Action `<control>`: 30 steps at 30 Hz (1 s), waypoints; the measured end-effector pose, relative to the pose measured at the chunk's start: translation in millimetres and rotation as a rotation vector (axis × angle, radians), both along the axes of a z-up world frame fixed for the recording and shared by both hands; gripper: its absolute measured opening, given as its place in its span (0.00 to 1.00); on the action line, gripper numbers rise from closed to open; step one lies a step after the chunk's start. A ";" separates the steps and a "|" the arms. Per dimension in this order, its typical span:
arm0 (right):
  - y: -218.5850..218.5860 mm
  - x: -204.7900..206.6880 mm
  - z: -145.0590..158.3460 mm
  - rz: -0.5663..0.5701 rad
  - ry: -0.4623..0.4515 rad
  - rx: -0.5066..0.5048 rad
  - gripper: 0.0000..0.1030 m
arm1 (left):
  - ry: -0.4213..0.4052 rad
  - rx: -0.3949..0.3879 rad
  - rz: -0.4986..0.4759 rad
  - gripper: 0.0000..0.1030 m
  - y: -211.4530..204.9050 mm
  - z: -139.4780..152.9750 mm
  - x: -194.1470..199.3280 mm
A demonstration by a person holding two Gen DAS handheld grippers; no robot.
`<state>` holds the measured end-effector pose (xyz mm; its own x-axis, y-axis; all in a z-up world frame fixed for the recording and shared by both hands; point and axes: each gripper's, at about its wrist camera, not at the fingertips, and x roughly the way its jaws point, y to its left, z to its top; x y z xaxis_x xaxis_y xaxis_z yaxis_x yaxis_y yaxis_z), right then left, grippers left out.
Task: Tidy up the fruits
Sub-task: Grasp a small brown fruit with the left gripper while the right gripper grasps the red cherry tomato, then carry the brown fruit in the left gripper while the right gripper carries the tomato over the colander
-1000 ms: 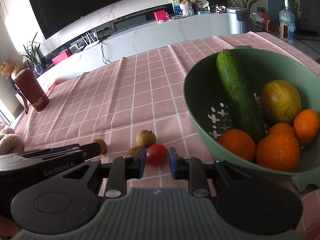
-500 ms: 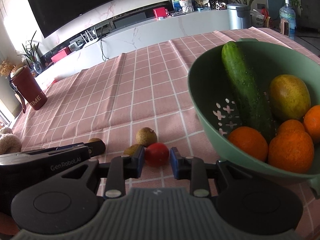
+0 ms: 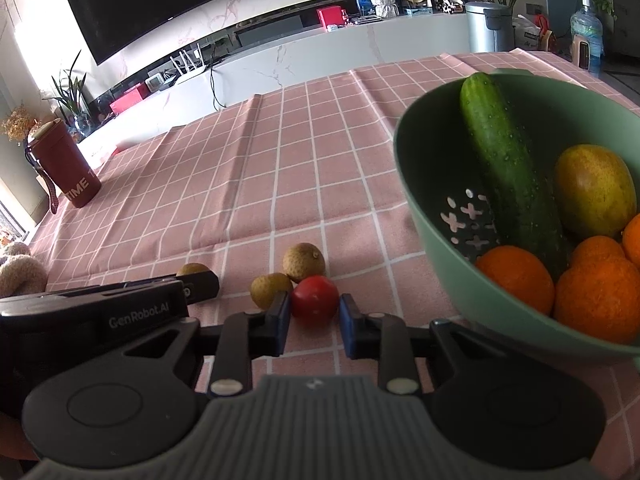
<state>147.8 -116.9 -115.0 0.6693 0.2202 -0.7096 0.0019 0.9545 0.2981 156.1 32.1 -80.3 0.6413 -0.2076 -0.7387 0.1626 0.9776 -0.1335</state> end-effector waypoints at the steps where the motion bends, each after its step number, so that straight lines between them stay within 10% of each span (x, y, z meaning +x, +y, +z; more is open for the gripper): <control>1: 0.1 0.2 0.2 0.000 0.000 0.001 0.21 | -0.001 0.000 0.004 0.29 0.4 0.8 -0.9; 30: -37.7 -73.9 70.9 0.166 -0.103 0.026 0.21 | -0.050 -0.129 0.006 0.29 -29.0 80.7 -77.3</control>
<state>74.0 -154.6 -44.1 0.6909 0.3512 -0.6319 -0.1867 0.9311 0.3133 78.8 3.2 0.4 0.6782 -0.2954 -0.6729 0.1669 0.9536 -0.2505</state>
